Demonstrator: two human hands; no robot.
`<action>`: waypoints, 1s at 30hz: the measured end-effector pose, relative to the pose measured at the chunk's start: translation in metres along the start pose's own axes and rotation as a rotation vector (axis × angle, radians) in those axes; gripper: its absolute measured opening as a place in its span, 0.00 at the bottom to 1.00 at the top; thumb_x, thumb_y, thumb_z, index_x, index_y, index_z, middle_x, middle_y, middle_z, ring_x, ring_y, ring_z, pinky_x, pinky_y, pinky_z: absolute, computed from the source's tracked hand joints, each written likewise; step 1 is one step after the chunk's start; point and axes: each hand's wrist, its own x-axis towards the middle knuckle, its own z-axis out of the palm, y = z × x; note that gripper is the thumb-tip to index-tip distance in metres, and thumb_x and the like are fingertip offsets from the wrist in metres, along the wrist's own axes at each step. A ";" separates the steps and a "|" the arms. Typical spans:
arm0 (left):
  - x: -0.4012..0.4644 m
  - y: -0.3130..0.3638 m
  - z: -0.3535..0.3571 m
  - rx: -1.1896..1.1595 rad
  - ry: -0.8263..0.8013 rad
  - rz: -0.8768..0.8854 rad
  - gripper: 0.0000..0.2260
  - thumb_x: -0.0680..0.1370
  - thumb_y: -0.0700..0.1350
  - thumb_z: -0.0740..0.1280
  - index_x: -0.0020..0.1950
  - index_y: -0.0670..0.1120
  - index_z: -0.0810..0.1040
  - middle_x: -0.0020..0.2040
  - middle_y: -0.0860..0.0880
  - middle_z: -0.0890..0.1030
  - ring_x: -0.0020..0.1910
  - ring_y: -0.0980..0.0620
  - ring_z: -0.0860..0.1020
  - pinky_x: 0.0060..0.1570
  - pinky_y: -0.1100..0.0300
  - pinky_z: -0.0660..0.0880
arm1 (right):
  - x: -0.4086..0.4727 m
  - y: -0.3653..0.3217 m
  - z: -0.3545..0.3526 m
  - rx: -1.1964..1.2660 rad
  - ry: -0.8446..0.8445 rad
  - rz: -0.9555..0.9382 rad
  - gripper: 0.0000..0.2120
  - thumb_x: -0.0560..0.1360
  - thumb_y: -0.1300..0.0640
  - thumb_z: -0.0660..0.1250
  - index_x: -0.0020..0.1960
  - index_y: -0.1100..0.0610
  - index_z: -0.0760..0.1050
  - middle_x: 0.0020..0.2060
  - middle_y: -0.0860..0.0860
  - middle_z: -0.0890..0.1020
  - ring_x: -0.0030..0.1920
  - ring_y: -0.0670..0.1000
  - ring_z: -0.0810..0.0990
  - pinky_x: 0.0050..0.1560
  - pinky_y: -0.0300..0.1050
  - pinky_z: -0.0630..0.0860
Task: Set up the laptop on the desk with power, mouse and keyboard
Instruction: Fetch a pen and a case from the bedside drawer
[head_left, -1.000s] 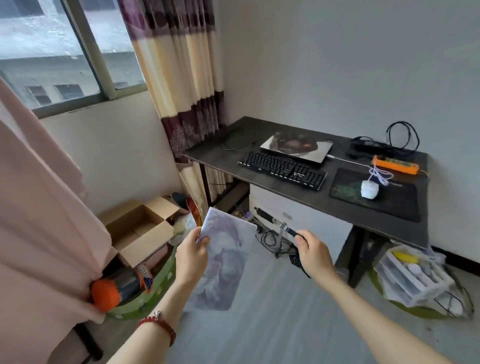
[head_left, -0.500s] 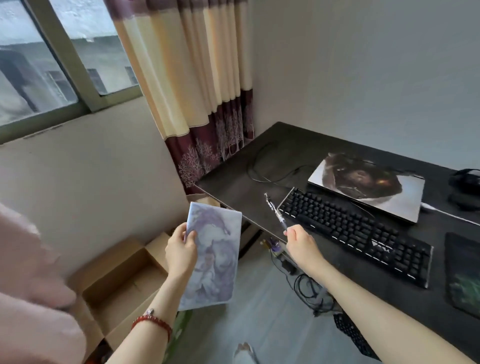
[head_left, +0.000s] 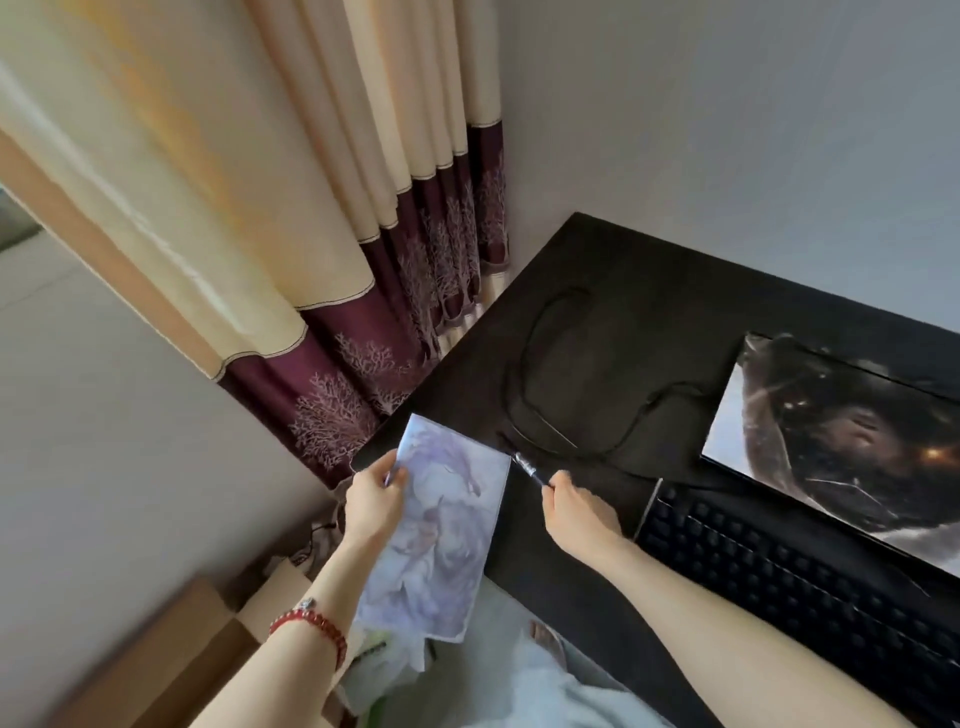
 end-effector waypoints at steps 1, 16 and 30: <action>0.015 0.001 0.004 0.001 -0.032 -0.010 0.10 0.77 0.42 0.60 0.53 0.47 0.80 0.38 0.40 0.80 0.31 0.48 0.76 0.35 0.59 0.69 | 0.015 -0.002 0.003 -0.042 -0.009 -0.010 0.15 0.80 0.52 0.47 0.59 0.60 0.63 0.53 0.60 0.80 0.53 0.61 0.79 0.48 0.51 0.72; 0.169 0.033 0.070 0.200 -0.281 0.039 0.15 0.78 0.39 0.60 0.64 0.41 0.75 0.59 0.39 0.79 0.58 0.40 0.76 0.60 0.51 0.71 | 0.139 0.017 -0.052 -0.007 0.243 0.371 0.14 0.80 0.53 0.49 0.57 0.61 0.66 0.47 0.61 0.83 0.50 0.62 0.81 0.45 0.50 0.73; 0.127 -0.005 0.076 0.716 -0.313 0.344 0.30 0.74 0.57 0.64 0.73 0.52 0.58 0.72 0.43 0.60 0.66 0.39 0.60 0.60 0.41 0.63 | 0.021 -0.056 0.051 0.167 0.179 0.578 0.12 0.78 0.49 0.53 0.53 0.57 0.68 0.41 0.54 0.83 0.42 0.56 0.83 0.36 0.45 0.71</action>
